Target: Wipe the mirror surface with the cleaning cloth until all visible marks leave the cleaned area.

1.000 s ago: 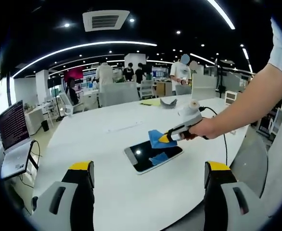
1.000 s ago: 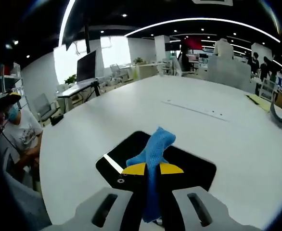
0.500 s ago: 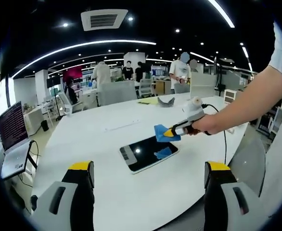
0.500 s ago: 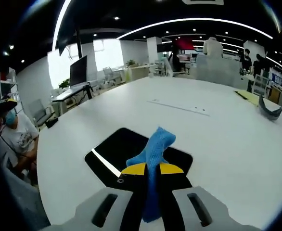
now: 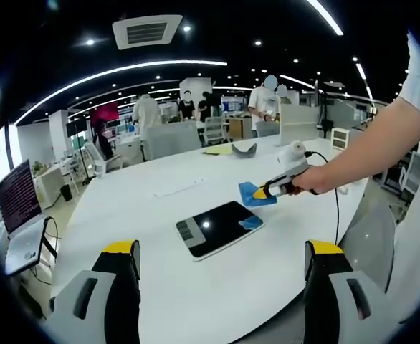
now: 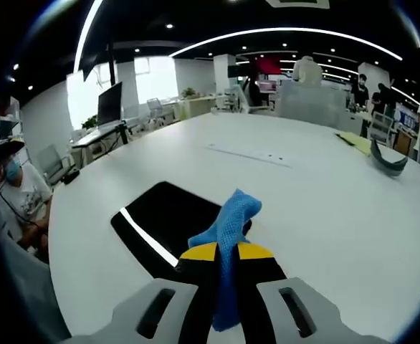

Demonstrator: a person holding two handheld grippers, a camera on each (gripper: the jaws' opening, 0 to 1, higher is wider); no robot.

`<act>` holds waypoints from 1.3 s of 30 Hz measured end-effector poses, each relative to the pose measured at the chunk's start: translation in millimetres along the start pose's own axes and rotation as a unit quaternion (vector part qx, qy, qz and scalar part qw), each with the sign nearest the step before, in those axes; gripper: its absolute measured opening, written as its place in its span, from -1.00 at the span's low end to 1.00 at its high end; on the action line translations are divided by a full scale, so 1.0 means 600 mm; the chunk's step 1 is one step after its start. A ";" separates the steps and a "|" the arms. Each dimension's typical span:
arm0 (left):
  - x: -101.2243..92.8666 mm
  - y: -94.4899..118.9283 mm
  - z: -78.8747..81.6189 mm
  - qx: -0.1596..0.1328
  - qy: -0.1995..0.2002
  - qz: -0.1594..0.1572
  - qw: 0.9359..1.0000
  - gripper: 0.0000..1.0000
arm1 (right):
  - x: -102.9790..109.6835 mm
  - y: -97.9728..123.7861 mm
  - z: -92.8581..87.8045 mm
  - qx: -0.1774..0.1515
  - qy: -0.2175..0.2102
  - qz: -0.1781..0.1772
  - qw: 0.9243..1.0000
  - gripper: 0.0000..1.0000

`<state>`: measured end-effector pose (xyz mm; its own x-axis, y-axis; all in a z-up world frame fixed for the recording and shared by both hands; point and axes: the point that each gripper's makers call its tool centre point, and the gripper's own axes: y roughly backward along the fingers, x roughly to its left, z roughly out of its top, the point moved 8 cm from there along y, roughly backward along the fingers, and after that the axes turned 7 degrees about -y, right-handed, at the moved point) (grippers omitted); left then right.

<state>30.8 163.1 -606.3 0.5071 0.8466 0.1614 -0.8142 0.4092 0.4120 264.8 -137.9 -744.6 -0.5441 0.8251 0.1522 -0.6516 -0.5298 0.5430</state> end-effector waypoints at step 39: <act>0.005 -0.040 0.000 0.012 -0.018 -0.024 0.999 0.92 | -0.099 0.024 -0.051 0.040 -0.011 -0.044 0.998 -0.93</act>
<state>51.8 155.9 -615.5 0.5554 0.8136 0.1721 -0.7819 0.4404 0.4411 271.7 -200.5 -770.9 -0.4742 0.8723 0.1193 -0.6510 -0.4386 0.6195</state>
